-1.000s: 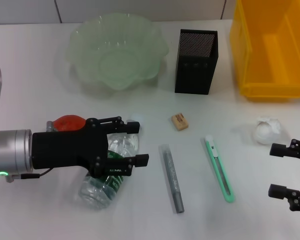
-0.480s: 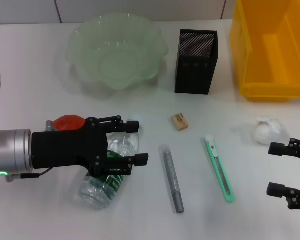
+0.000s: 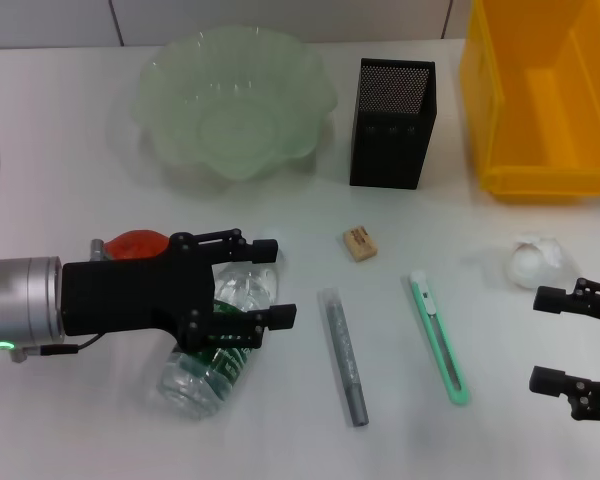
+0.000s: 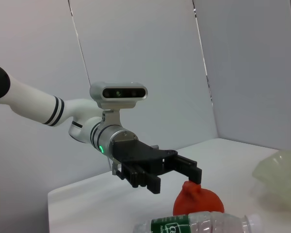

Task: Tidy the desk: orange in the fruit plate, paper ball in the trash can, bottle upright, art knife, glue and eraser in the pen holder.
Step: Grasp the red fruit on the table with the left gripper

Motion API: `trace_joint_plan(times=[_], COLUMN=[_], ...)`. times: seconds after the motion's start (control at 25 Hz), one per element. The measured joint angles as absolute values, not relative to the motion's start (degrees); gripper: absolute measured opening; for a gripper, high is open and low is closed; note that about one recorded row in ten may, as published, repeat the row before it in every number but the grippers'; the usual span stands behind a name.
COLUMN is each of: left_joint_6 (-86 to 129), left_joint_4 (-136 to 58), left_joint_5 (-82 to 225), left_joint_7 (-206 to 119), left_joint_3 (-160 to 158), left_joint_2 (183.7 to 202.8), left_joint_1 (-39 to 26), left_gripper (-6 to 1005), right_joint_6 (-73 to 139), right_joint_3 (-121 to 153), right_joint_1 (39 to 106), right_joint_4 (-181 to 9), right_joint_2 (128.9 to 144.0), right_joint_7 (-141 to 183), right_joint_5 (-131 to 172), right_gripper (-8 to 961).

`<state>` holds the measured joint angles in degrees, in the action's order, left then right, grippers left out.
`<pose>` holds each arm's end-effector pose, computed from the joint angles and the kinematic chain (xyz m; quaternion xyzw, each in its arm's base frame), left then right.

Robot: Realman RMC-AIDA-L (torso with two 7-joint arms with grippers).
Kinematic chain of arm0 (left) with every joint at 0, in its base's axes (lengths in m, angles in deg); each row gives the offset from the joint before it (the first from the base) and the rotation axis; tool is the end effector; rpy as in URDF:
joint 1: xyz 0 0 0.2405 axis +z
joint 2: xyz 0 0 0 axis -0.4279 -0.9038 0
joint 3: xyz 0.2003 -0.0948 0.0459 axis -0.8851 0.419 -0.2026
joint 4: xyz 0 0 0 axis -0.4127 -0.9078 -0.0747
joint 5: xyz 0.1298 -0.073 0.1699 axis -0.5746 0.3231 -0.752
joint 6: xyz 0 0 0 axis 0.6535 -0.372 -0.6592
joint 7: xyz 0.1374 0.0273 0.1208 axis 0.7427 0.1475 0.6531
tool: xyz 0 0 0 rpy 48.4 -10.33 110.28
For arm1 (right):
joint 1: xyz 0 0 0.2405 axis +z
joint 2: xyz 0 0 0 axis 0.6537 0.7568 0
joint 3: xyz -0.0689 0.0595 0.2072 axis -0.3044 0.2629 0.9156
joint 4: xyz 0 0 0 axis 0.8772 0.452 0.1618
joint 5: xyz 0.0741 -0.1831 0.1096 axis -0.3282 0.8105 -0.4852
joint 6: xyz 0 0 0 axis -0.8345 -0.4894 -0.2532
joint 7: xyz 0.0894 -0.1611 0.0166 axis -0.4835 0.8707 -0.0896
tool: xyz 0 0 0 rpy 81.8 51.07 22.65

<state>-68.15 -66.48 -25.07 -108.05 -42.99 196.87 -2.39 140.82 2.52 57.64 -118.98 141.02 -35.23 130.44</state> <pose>-0.2227 0.2901 -0.0490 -0.9464 -0.1311 -0.2923 0.0411 0.2832 0.2235 0.0227 -0.9277 0.1534 0.3227 0.1082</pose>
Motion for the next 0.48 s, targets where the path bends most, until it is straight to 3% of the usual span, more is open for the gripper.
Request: trace_joint_plan(times=[0.48], left_joint_6=[-67.50], left_joint_4=[-69.36], left_joint_5=[-24.83], left_joint_7=[-105.05], left_joint_3=[-31.56], left_joint_2=[196.70], left_joint_1=[1.77], left_gripper=[754], right_joint_6=[139.64], right_joint_3=[2.55], right_joint_1=[57.57], right_joint_4=[-118.89], right_joint_2=[141.23], right_joint_7=[-35.23], right_joint_5=[130.44], right_gripper=[814])
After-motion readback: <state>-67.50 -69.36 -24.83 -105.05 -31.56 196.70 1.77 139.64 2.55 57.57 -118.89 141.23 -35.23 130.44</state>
